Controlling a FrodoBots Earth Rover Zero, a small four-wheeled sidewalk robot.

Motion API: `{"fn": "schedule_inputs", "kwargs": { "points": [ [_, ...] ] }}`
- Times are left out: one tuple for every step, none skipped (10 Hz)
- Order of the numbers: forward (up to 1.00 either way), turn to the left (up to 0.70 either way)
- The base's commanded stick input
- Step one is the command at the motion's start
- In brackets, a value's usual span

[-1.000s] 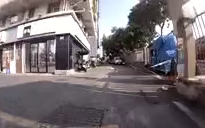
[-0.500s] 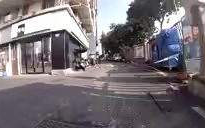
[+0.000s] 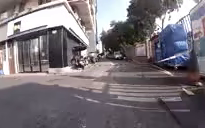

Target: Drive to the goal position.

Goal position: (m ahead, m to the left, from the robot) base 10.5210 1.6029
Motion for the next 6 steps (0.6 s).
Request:
{"fn": "schedule_inputs", "kwargs": {
  "points": [
    [0.70, 0.00],
    [0.70, 0.00],
    [0.70, 0.00],
    [0.70, 0.00],
    [0.70, 0.00],
    [0.70, 0.00]
  ]
}}
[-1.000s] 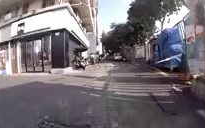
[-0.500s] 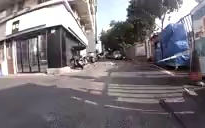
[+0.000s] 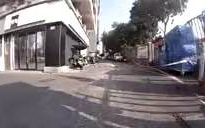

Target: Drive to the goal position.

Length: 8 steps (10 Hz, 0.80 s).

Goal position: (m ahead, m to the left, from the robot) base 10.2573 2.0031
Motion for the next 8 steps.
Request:
{"fn": "schedule_inputs", "kwargs": {
  "points": [
    [0.70, 0.00],
    [0.70, 0.00],
    [0.70, 0.00],
    [0.70, 0.00],
    [0.70, 0.00],
    [0.70, 0.00],
    [0.70, 0.00],
    [0.70, 0.00]
  ]
}}
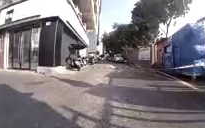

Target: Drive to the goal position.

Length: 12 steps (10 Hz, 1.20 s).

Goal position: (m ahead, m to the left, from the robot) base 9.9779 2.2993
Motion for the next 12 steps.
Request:
{"fn": "schedule_inputs", "kwargs": {
  "points": [
    [0.70, 0.00],
    [0.70, 0.00],
    [0.70, 0.00],
    [0.70, 0.00],
    [0.70, 0.00],
    [0.70, 0.00],
    [0.70, 0.00],
    [0.70, 0.00],
    [0.70, 0.00],
    [0.70, 0.00],
    [0.70, 0.00],
    [0.70, 0.00]
  ]
}}
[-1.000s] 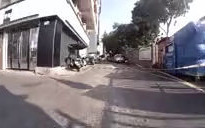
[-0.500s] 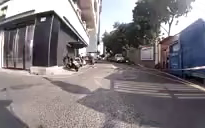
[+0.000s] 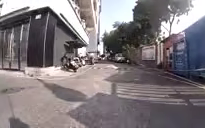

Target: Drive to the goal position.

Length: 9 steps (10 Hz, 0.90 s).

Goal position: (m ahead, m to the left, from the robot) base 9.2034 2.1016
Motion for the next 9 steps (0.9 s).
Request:
{"fn": "schedule_inputs", "kwargs": {
  "points": [
    [0.70, 0.00],
    [0.70, 0.00],
    [0.70, 0.00],
    [0.70, 0.00],
    [0.70, 0.00],
    [0.70, 0.00],
    [0.70, 0.00],
    [0.70, 0.00],
    [0.70, 0.00]
  ]
}}
